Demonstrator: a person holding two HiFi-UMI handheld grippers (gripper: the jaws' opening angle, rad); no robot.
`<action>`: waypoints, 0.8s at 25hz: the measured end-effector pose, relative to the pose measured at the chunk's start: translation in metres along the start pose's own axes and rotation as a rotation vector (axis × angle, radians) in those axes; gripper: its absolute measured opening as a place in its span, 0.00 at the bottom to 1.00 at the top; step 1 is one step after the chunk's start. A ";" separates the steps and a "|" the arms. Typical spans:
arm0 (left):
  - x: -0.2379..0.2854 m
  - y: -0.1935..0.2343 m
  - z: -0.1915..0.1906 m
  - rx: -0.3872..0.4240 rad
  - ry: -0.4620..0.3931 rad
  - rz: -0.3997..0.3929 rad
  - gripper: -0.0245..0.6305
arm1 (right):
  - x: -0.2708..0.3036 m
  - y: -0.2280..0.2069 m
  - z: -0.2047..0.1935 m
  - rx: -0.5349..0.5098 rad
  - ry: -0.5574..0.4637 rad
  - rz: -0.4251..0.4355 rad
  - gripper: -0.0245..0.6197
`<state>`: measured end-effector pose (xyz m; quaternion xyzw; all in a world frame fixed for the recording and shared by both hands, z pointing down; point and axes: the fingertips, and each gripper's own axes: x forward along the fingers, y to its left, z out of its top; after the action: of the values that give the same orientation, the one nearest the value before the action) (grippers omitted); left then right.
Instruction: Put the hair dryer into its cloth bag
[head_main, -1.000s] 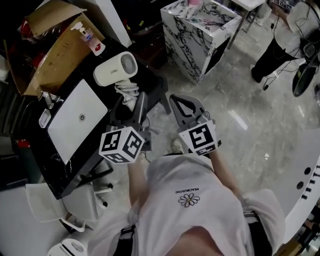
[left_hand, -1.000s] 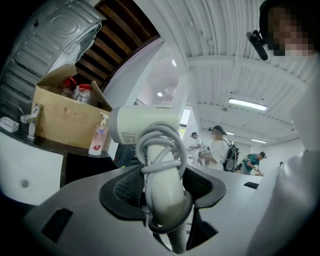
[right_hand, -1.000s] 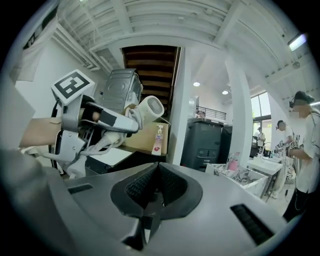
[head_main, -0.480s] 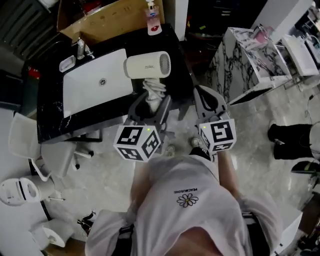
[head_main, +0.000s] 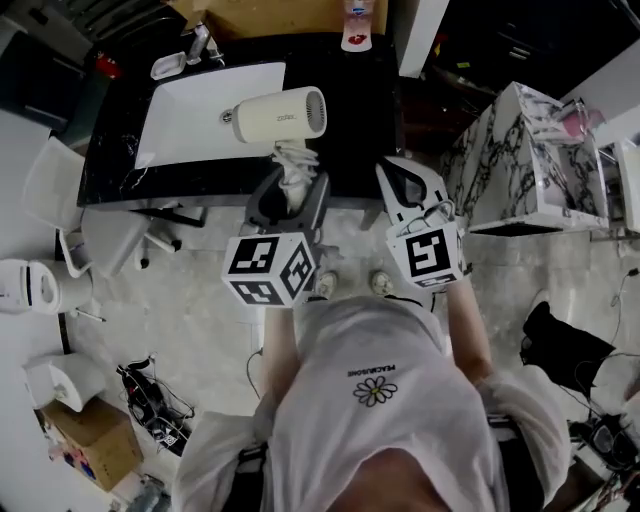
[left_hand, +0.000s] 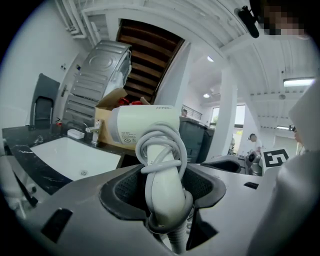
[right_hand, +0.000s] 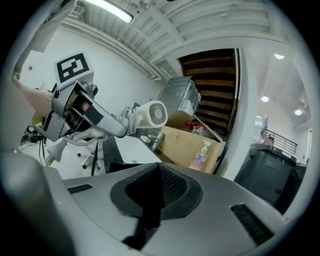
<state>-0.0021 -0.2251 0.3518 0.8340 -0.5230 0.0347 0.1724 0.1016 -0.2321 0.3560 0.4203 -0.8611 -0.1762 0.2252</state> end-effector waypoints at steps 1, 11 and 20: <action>0.000 0.000 -0.002 0.001 0.002 0.022 0.41 | 0.001 0.001 -0.002 -0.017 -0.004 0.026 0.06; -0.009 0.006 -0.030 0.036 0.057 0.218 0.41 | 0.013 0.022 -0.022 -0.200 -0.016 0.305 0.10; -0.035 0.021 -0.057 0.070 0.143 0.310 0.41 | 0.039 0.072 -0.081 -0.451 0.238 0.700 0.20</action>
<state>-0.0297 -0.1851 0.4021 0.7443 -0.6301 0.1385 0.1725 0.0772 -0.2309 0.4682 0.0609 -0.8597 -0.2231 0.4554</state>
